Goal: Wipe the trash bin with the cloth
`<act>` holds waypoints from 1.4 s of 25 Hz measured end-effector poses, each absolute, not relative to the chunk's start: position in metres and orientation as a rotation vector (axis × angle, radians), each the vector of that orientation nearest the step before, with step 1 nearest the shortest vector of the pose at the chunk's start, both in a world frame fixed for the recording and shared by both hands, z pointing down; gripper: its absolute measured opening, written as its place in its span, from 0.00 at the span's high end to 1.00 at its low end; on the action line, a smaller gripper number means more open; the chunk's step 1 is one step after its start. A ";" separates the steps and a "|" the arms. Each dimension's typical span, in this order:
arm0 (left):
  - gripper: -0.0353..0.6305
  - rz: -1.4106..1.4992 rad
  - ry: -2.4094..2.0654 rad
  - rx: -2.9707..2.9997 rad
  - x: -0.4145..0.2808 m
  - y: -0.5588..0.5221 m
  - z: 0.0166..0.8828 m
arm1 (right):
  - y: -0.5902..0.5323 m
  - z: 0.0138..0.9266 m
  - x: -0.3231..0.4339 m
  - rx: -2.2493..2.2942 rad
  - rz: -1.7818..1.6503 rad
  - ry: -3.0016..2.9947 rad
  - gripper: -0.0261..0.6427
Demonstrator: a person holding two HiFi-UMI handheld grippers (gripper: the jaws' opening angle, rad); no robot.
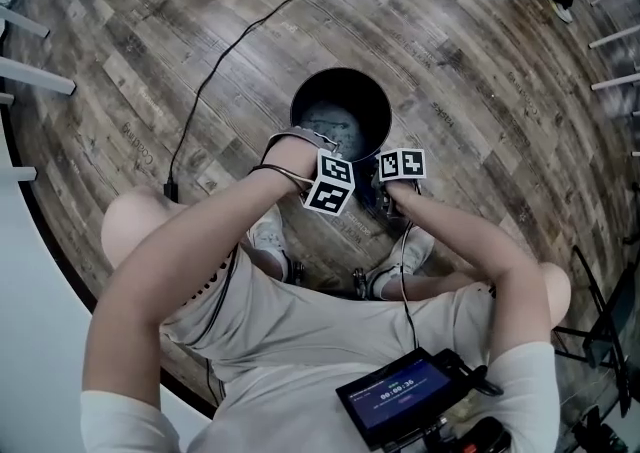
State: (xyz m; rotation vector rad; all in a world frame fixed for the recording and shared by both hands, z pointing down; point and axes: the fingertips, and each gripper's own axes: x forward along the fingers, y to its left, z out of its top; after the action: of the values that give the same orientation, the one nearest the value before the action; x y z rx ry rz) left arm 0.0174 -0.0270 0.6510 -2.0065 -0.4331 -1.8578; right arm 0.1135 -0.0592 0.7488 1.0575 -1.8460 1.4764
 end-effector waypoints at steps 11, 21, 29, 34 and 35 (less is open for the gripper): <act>0.90 -1.840 -0.411 -2.078 0.029 -0.027 0.650 | -0.068 0.826 0.127 1.103 1.460 -1.838 0.87; 0.82 -1.803 -0.444 -2.026 0.012 -0.030 0.640 | -0.041 0.725 0.121 1.006 1.468 -1.826 0.87; 0.81 -1.793 -0.400 -1.902 -0.010 -0.043 0.647 | -0.018 0.619 0.088 0.986 1.534 -1.943 0.87; 0.86 -1.825 -0.388 -1.878 -0.009 -0.044 0.648 | -0.032 0.591 0.075 1.023 1.574 -2.000 0.87; 0.86 -1.827 -0.385 -1.874 -0.009 -0.044 0.648 | -0.034 0.592 0.074 1.020 1.580 -2.001 0.87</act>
State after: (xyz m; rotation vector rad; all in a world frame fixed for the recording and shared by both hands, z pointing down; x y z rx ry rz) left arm -0.0085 -0.0437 0.6480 -1.8744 -0.3854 -1.8274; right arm 0.0736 -0.0337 0.5923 1.0200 -2.0010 1.5799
